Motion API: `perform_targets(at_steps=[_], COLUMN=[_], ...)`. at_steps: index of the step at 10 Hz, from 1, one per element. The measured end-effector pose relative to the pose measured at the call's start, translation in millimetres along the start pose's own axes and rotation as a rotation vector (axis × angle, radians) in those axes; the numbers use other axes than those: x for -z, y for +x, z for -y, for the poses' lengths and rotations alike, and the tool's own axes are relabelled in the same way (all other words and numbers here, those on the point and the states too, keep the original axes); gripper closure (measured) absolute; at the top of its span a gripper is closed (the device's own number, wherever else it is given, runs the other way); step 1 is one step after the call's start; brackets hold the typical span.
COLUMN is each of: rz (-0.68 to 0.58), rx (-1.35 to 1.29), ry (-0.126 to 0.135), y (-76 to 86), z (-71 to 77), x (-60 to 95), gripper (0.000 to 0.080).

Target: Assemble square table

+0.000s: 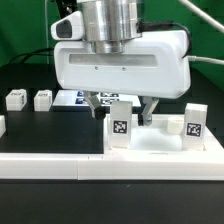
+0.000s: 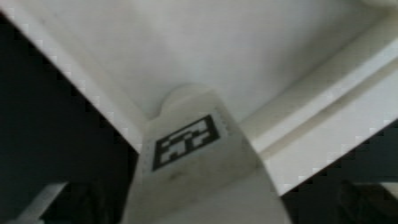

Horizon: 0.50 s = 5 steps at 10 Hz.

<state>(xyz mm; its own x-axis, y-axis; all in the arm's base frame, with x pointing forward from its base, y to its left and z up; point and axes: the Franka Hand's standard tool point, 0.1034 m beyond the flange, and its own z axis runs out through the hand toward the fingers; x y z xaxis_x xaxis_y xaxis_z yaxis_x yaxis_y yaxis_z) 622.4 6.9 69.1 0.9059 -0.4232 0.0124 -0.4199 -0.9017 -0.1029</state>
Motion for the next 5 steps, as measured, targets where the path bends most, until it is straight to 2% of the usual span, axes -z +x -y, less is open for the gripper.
perform_targets(at_steps=[1, 2, 3, 4, 5], rz=[0.009, 0.008, 0.008, 0.008, 0.008], rx=[0.127, 0.094, 0.063, 0.054, -0.015], ry=[-0.015, -0.015, -0.015, -0.017, -0.016], y=[-4.6, -3.8, -3.6, -3.6, -3.7], z=[0.2, -0.6, -1.0, -1.4, -1.3], x=[-4.5, -4.4, -4.5, -4.6, -4.8], gripper=[0.0150, 0.0150, 0.0241, 0.0241, 0.0455])
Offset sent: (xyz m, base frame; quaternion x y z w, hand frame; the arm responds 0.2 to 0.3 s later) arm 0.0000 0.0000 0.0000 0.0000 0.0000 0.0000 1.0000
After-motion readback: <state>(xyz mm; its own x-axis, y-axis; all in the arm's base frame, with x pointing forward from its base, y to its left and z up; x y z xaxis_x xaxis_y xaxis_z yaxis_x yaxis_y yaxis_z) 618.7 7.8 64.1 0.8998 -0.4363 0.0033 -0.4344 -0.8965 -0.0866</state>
